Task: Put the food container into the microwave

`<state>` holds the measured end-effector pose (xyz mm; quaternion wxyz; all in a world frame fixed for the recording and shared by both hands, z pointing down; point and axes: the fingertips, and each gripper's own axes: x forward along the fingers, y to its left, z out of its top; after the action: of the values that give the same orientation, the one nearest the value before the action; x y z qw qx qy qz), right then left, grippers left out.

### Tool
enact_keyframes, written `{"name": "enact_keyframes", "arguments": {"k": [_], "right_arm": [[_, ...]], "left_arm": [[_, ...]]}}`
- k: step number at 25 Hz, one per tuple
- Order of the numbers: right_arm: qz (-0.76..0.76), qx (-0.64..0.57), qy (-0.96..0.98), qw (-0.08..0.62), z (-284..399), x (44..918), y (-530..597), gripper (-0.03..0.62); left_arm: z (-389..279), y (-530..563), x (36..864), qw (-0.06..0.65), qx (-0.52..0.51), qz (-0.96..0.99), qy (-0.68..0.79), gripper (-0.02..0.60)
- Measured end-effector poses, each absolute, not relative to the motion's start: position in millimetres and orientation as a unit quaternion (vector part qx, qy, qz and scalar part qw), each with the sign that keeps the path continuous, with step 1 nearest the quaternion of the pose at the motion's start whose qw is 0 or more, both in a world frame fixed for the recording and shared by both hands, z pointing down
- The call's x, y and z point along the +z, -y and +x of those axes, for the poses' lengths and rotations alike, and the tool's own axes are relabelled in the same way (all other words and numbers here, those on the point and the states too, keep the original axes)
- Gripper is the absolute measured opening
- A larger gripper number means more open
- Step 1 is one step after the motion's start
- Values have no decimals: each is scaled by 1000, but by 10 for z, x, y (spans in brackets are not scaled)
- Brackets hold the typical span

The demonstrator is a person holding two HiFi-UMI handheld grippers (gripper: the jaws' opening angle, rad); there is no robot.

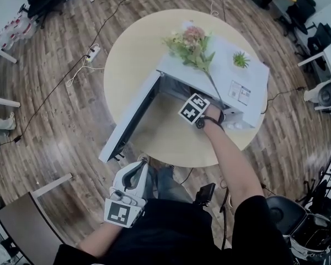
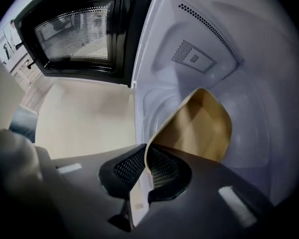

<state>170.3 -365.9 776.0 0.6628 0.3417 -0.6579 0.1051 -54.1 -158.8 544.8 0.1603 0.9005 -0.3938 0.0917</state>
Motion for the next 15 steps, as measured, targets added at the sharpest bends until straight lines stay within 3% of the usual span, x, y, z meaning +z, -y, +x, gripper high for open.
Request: {"name": "enact_keyframes", "arguments": {"k": [9,15], "right_arm": [[378,66,663,643,1738,7733,3838,30],[395,38,672,625,1704,7689,3863,124]], "left_arm": [[-491,1564,5476,170,93,900,390,0],[-467,1594,5480,165,94,903,386,0]]}}
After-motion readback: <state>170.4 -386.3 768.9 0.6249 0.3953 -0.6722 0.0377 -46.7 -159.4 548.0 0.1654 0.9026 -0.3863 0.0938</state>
